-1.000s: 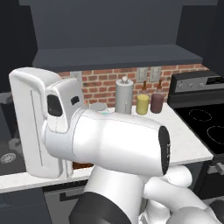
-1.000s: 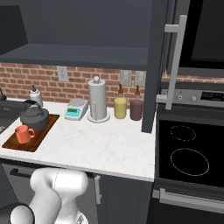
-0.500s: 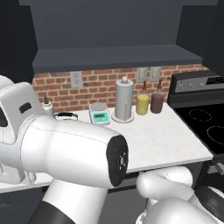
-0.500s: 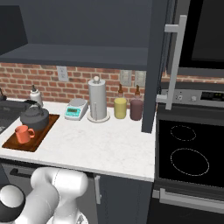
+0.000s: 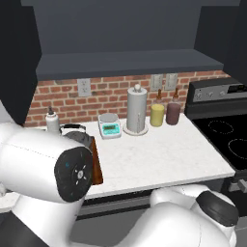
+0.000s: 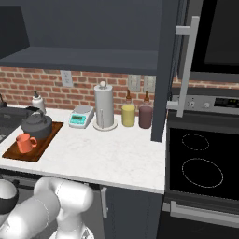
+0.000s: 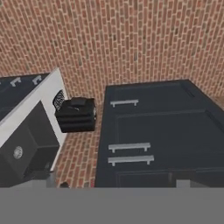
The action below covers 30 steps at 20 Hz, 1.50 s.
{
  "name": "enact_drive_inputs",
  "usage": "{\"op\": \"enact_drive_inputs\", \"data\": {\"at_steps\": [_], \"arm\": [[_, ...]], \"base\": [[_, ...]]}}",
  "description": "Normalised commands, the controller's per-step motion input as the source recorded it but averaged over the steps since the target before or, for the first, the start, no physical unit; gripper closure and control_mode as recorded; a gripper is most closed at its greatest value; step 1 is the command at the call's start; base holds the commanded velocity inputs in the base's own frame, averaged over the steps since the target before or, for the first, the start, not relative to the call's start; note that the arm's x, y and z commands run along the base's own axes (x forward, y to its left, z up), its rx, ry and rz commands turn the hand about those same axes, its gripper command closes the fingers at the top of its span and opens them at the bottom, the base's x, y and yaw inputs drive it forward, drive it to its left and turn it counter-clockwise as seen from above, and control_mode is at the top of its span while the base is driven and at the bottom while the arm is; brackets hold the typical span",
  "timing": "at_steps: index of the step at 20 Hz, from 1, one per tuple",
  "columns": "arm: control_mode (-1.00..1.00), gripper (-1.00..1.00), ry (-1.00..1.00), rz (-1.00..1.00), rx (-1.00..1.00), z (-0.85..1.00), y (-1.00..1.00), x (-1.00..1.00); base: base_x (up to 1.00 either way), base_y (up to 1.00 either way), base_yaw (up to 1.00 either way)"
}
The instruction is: Pick the kettle from the counter and place it on the tray. Then pick the mug from the cabinet and place it on the tray. Then close the cabinet doors.
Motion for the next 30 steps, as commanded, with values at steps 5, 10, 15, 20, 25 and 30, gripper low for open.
{"op": "enact_drive_inputs", "data": {"at_steps": [5,10,15,20,25,30], "arm": [[-1.00,-1.00,0.00,-0.14,-0.01,-0.05,0.14,0.41],[-1.00,-1.00,0.01,-0.16,0.00,-0.13,0.13,0.39],[-1.00,-1.00,0.01,-0.10,0.00,-0.20,0.15,0.24],[-1.00,-1.00,0.00,-0.04,0.00,-0.10,0.05,0.35],[-1.00,-1.00,0.00,-0.04,0.00,0.00,-0.06,0.19],[-1.00,-1.00,0.00,-0.08,0.00,0.00,-0.21,0.02]], "base": [[0.00,0.00,0.00],[0.00,0.00,0.00],[0.00,0.00,0.00],[0.00,0.00,0.00],[0.00,0.00,0.00],[0.00,0.00,0.00]]}}
